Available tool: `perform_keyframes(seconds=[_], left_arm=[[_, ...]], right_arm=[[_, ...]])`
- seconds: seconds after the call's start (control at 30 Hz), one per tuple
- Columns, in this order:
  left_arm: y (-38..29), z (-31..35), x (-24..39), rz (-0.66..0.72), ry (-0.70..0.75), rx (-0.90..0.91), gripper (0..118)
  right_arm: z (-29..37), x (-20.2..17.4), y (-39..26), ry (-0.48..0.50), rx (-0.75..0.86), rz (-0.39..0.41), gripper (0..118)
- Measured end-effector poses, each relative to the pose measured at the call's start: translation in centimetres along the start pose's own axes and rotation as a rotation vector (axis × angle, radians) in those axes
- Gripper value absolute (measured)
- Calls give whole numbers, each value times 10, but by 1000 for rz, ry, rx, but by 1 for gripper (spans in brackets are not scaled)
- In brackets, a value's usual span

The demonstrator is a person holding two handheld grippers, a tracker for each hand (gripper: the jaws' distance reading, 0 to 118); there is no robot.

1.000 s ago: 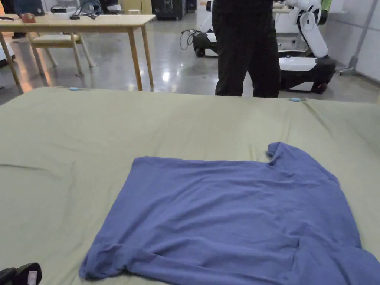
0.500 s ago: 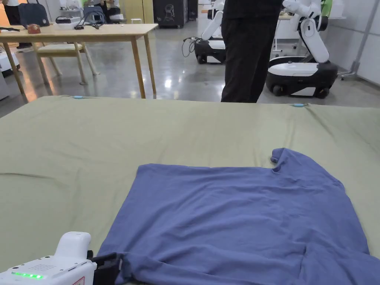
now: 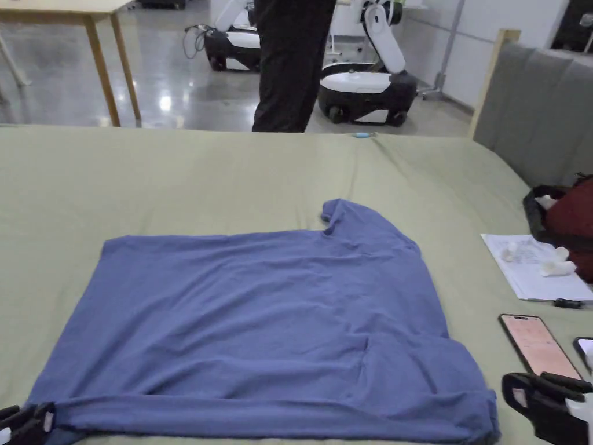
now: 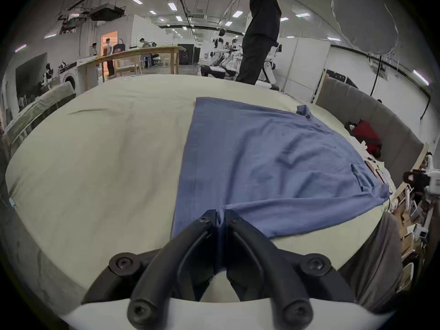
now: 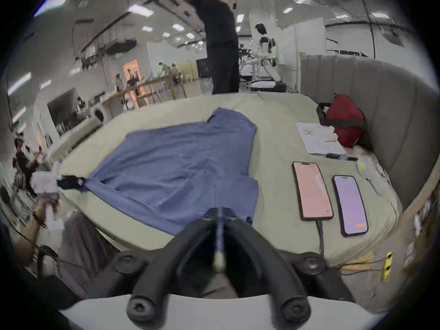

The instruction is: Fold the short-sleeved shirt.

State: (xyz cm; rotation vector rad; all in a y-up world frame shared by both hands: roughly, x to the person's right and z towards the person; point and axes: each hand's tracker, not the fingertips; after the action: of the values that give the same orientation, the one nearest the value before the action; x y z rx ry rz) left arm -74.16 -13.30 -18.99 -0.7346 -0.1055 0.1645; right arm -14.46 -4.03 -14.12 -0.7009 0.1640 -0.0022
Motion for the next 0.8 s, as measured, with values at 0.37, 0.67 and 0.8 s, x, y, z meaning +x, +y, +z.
perform_keyframes(seconds=[0.37,0.67,0.8], left_arm=[[-2,8,12,41,-24,-2,6],[3,20,14,26,-42,43,6],[43,32,8,70,-119,117,6]], right_arm=[[-88,5,-19,-18,-274,68,62],[-62,2,-19,23,-166,20,10],[-39,5,16,63,-39,-3,10]])
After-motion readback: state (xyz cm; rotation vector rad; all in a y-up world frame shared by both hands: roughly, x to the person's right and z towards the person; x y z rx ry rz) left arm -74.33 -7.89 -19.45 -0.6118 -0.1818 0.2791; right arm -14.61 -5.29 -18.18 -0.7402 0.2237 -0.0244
